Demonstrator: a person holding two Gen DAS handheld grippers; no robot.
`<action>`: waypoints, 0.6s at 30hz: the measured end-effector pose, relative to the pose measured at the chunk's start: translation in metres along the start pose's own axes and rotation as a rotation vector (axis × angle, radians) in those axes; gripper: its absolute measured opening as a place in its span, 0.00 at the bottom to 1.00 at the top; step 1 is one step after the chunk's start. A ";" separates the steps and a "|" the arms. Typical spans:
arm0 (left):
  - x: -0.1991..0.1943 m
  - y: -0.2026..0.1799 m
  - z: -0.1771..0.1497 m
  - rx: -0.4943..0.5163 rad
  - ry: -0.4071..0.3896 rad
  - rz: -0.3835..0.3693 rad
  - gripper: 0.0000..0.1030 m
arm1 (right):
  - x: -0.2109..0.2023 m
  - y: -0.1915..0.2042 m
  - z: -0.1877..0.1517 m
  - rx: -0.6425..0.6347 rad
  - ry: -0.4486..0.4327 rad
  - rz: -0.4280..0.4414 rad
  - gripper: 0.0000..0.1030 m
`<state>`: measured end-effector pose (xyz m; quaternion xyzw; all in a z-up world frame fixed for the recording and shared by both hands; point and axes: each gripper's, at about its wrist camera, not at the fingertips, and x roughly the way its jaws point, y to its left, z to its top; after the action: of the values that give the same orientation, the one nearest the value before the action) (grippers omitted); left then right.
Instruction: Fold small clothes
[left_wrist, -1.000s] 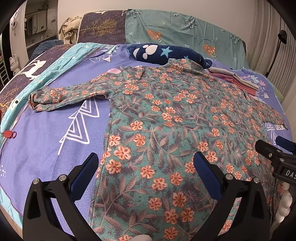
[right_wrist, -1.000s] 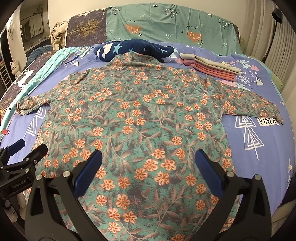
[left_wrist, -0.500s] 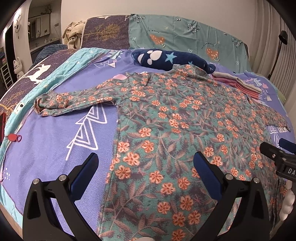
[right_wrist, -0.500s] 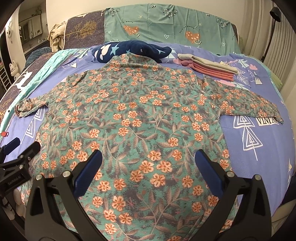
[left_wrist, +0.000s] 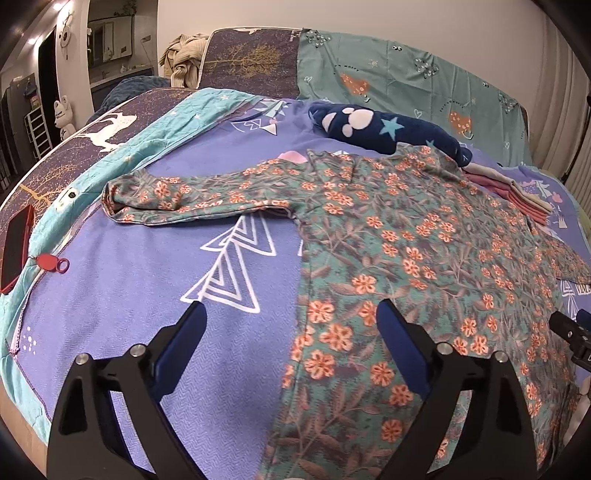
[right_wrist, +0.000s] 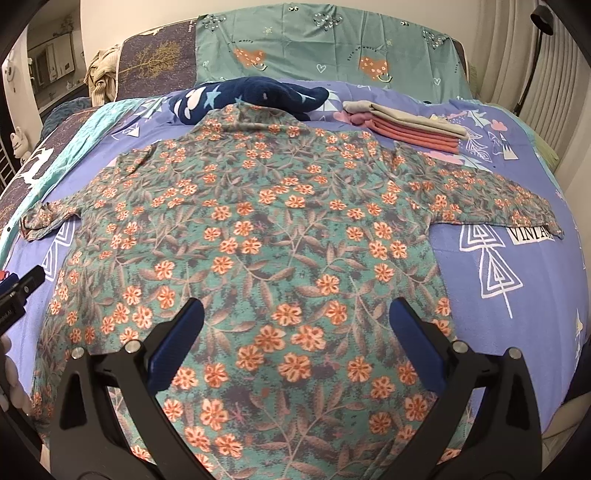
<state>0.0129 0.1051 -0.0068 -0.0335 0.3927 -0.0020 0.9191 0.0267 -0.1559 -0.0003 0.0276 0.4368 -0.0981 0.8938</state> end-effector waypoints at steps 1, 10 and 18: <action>0.000 0.002 0.001 -0.003 0.000 -0.002 0.88 | 0.001 -0.001 0.000 0.002 0.001 0.000 0.98; 0.000 0.000 0.001 0.009 0.001 -0.005 0.87 | 0.005 -0.001 0.000 0.000 0.005 0.000 0.98; 0.002 -0.001 0.003 0.022 0.015 -0.015 0.80 | 0.003 0.005 0.005 -0.028 -0.018 0.025 0.98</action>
<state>0.0168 0.1038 -0.0061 -0.0263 0.3993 -0.0137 0.9164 0.0337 -0.1525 0.0003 0.0198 0.4297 -0.0812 0.8991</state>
